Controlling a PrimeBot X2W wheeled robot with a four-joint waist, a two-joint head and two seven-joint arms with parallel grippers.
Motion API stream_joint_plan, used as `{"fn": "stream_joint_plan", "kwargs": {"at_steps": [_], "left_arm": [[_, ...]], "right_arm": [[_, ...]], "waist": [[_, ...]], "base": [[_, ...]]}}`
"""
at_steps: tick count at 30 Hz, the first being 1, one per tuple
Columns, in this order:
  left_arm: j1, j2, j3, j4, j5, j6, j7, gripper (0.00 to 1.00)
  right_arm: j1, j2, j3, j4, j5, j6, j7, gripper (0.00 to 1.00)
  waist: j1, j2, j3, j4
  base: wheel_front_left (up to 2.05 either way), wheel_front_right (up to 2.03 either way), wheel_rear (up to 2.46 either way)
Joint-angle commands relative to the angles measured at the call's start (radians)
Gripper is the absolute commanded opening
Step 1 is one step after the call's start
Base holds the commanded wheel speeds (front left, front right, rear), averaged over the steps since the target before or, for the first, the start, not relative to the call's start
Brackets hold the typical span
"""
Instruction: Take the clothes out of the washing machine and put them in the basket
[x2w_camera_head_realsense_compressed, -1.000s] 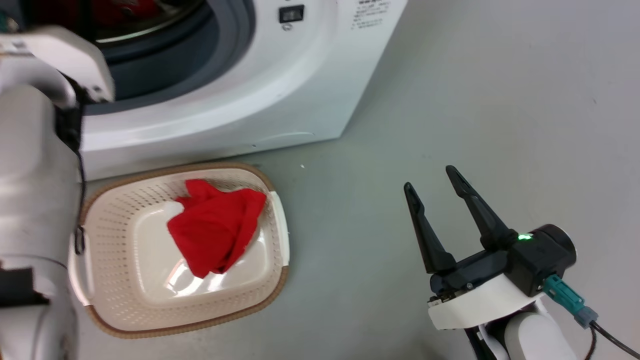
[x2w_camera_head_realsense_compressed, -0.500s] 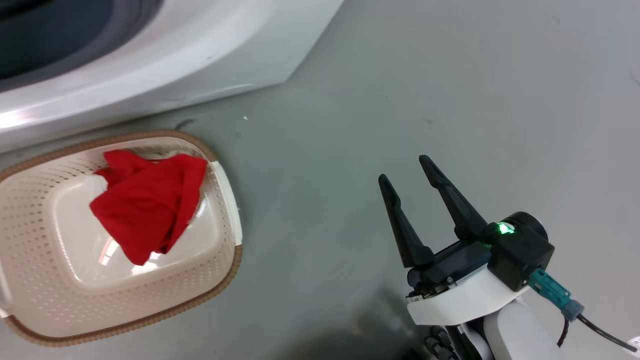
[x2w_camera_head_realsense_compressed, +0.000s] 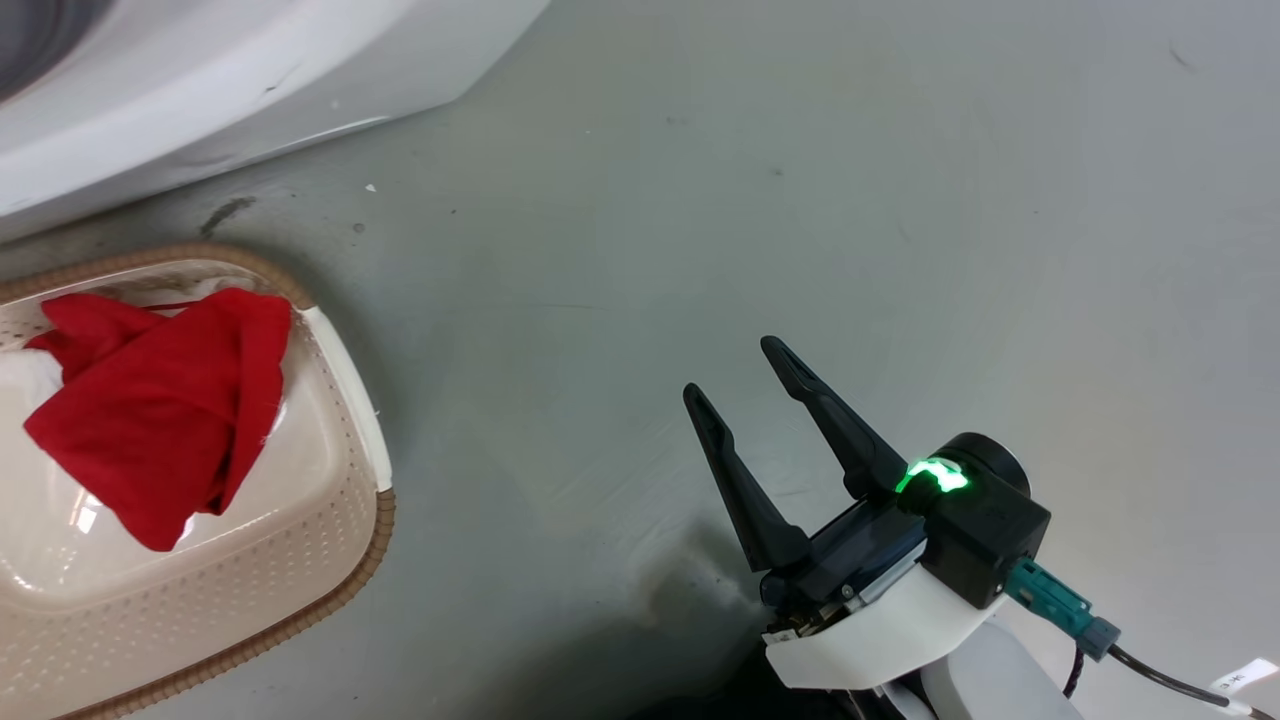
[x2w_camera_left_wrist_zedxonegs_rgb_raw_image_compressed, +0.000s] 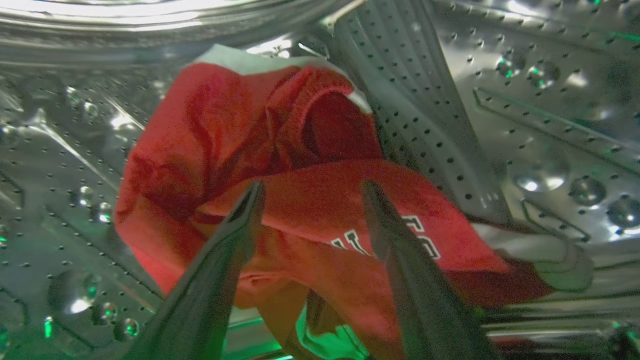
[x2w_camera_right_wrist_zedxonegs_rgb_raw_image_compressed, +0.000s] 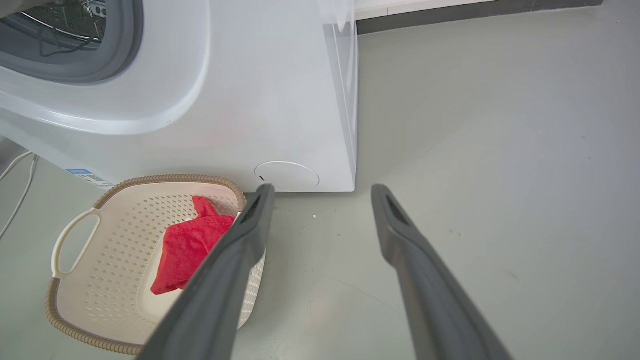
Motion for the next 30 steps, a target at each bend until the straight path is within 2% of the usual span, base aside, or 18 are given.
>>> {"fn": "stream_joint_plan", "kwargs": {"at_steps": [1, 4, 12, 13, 14, 15, 22, 30], "left_arm": [[-0.016, 0.011, -0.008, 0.012, -0.002, -0.001, 0.039, 1.0], [-0.022, 0.028, -0.029, 0.016, 0.002, -0.003, 0.114, 1.0], [0.0, 0.053, -0.031, -0.002, -0.031, -0.004, 0.224, 1.0], [0.004, 0.055, -0.026, -0.01, -0.036, 0.002, 0.231, 0.78], [0.01, 0.055, -0.021, -0.019, -0.041, 0.011, 0.234, 0.35], [0.018, 0.056, -0.02, -0.032, -0.044, 0.02, 0.232, 0.0], [0.083, 0.075, -0.001, -0.154, -0.068, 0.083, 0.172, 0.0], [0.183, 0.086, 0.018, -0.341, -0.097, 0.14, -0.016, 0.0]], "right_arm": [[0.007, 0.003, 0.003, -0.006, 0.007, -0.001, -0.003, 1.0], [0.012, 0.003, 0.002, -0.014, 0.014, -0.001, -0.003, 1.0], [0.016, 0.003, 0.006, -0.023, 0.018, -0.001, -0.003, 1.0], [0.016, 0.003, 0.007, -0.024, 0.019, -0.001, -0.003, 1.0], [0.015, 0.003, 0.008, -0.025, 0.02, -0.001, -0.003, 1.0], [0.015, 0.003, 0.009, -0.026, 0.021, -0.001, -0.003, 1.0], [0.01, 0.003, 0.002, -0.026, 0.019, -0.001, -0.003, 1.0], [-0.005, 0.003, -0.015, -0.021, 0.006, -0.001, -0.003, 1.0]], "waist": [[-0.0001, 0.0, 0.009, -0.014], [-0.0001, 0.0, 0.017, -0.023], [-0.0001, 0.0, 0.029, -0.032], [-0.0001, 0.0, 0.029, -0.032], [-0.0001, 0.0, 0.031, -0.032], [-0.0001, 0.0, 0.032, -0.032], [-0.0001, 0.0, 0.029, -0.031], [-0.0001, 0.0, 0.006, -0.014]], "base": [[0.0, 0.0, 0.0], [0.0, 0.0, 0.0], [0.0, 0.0, 0.0], [0.0, 0.0, 0.0], [0.0, 0.0, 0.0], [0.0, 0.0, 0.0], [0.0, 0.0, 0.0], [0.0, 0.0, 0.0]]}}
